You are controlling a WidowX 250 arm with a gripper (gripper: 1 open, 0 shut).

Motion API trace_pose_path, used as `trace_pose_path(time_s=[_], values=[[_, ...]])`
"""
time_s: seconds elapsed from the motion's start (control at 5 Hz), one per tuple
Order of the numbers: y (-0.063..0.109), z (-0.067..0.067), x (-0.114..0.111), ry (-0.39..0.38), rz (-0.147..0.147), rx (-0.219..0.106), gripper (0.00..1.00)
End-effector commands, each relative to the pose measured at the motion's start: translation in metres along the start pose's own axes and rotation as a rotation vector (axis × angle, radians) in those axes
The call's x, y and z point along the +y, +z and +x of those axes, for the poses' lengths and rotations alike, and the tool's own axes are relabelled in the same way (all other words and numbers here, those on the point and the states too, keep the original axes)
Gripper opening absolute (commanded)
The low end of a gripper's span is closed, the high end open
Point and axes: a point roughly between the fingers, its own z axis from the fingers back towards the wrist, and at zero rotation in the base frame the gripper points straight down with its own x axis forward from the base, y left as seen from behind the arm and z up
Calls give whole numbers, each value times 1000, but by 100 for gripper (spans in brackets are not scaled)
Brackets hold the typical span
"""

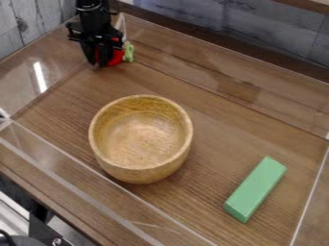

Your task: Move the red fruit to the left

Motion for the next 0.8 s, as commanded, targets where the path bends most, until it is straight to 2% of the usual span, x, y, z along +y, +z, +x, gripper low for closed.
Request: trace_pose_path(time_s=[0.0,0.2,0.4,0.6], values=[[11,9,2,-13,1,-31,100],[20,7,0,96,-3,-23,100],[29,6,-2,201,1,-19,0],[36,7,4,199,-9,-13,100]])
